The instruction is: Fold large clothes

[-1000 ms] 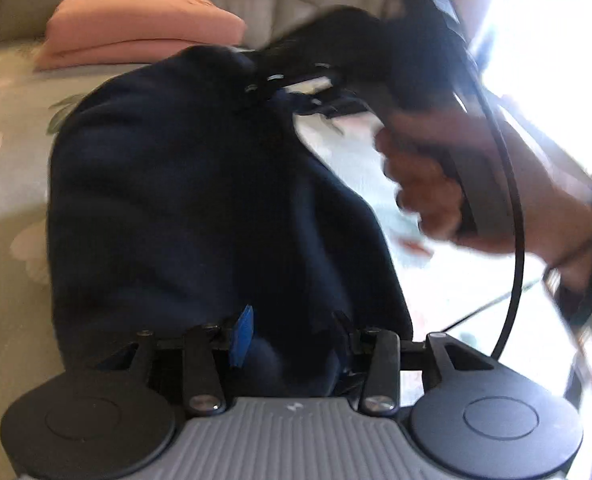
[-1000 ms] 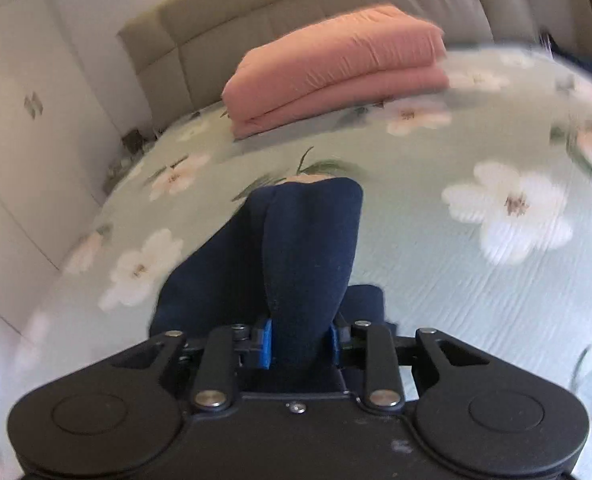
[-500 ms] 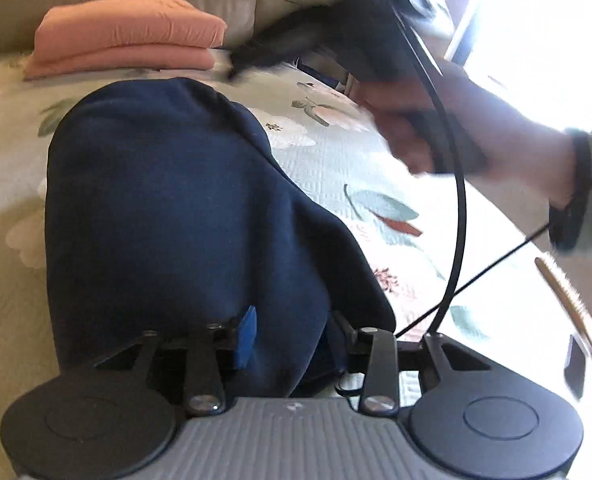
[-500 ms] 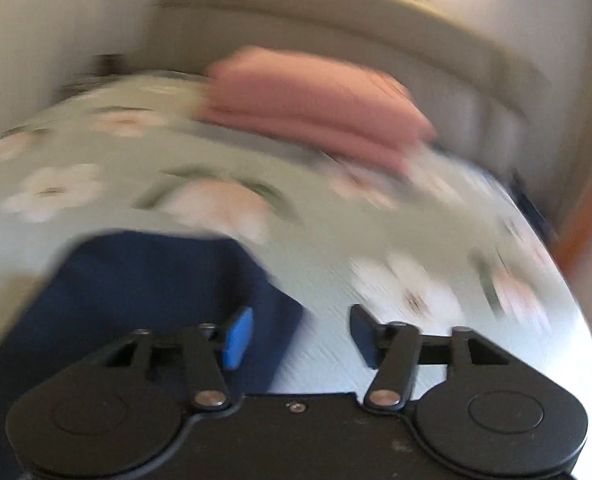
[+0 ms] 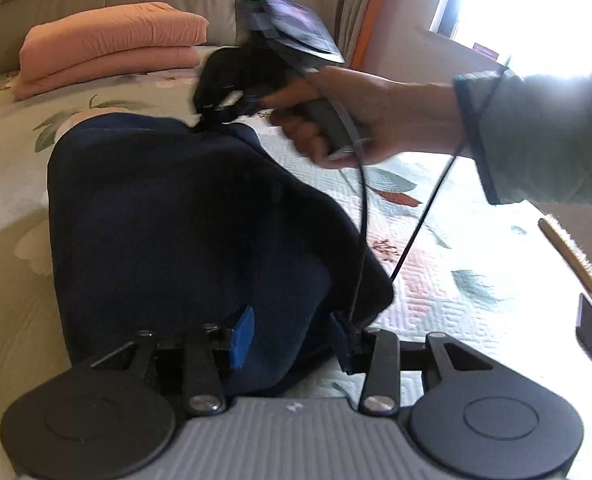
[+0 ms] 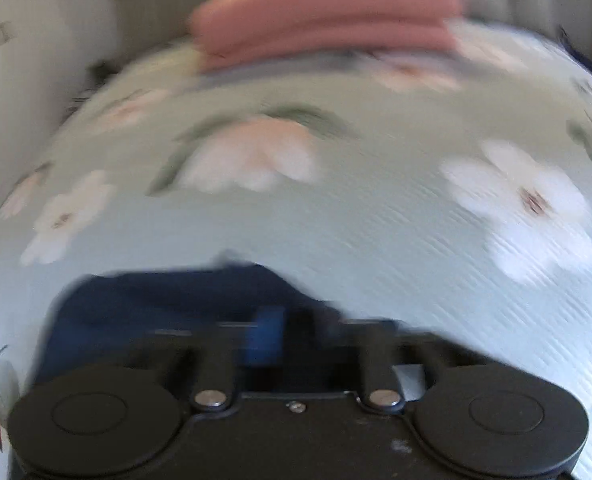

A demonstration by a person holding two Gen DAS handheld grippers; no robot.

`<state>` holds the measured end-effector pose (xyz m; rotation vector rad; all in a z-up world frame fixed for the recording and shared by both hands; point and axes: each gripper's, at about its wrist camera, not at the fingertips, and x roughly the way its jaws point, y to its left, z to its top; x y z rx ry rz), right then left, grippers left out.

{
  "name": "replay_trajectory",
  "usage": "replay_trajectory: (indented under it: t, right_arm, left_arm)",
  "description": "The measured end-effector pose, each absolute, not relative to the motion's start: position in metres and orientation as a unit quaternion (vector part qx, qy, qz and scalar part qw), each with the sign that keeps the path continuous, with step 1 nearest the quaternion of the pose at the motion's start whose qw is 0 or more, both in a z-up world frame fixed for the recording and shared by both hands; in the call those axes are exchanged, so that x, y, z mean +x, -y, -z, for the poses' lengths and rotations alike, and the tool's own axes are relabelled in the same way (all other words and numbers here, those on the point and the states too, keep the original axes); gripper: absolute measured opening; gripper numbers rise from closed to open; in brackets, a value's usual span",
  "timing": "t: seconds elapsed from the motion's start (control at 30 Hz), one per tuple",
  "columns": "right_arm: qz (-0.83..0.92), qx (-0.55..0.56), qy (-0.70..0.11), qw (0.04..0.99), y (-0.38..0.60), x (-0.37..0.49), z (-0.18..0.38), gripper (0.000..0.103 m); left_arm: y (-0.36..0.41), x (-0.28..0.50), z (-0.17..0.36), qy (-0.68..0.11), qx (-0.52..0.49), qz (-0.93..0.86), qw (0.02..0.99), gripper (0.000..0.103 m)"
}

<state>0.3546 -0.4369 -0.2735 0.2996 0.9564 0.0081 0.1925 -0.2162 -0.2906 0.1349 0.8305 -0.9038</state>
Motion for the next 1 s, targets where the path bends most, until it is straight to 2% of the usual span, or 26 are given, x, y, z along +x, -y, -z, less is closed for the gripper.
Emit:
replay_trajectory:
  t: [0.03,0.07,0.1,0.23,0.37,0.47,0.53,0.63,0.73,0.87,1.0]
  right_arm:
    - [-0.007,0.144,-0.453,0.88,0.438,0.345,0.265,0.004]
    - [-0.02,0.135,-0.44,0.888,0.436,0.327,0.25,0.013]
    - [-0.036,0.128,-0.428,0.894,0.431,0.309,0.237,0.015]
    - [-0.111,0.134,-0.441,0.881,0.401,0.247,0.217,0.015]
    - [-0.136,0.072,-0.487,0.86,0.362,0.208,0.245,0.015]
    - [-0.118,0.057,-0.534,0.835,0.363,0.18,0.276,0.014]
    - [-0.105,0.068,-0.556,0.822,0.374,0.153,0.296,0.009]
    - [-0.109,0.068,-0.548,0.826,0.381,0.12,0.285,0.009]
    - [-0.109,0.073,-0.539,0.832,0.385,0.12,0.266,0.01]
    - [-0.111,0.07,-0.458,0.879,0.385,0.163,0.224,0.012]
    - [-0.107,0.095,-0.417,0.897,0.378,0.224,0.229,0.014]
  left_arm:
    - [0.213,0.194,0.289,-0.393,0.054,0.429,0.812,0.043]
    - [0.212,0.203,0.295,-0.397,0.044,0.434,0.807,0.038]
    - [0.209,0.204,0.293,-0.406,0.031,0.444,0.798,0.035]
    - [0.197,0.209,0.28,-0.401,0.028,0.44,0.803,0.033]
    - [0.183,0.225,0.263,-0.367,0.013,0.392,0.843,0.034]
    - [0.182,0.245,0.282,-0.39,0.009,0.336,0.857,0.032]
    - [0.175,0.247,0.301,-0.392,-0.013,0.34,0.855,0.031]
    - [0.17,0.246,0.3,-0.388,-0.022,0.342,0.855,0.036]
    - [0.168,0.239,0.295,-0.392,0.001,0.344,0.853,0.04]
    - [0.174,0.216,0.258,-0.362,0.018,0.365,0.857,0.041]
    - [0.205,0.238,0.257,-0.358,0.062,0.351,0.863,0.041]
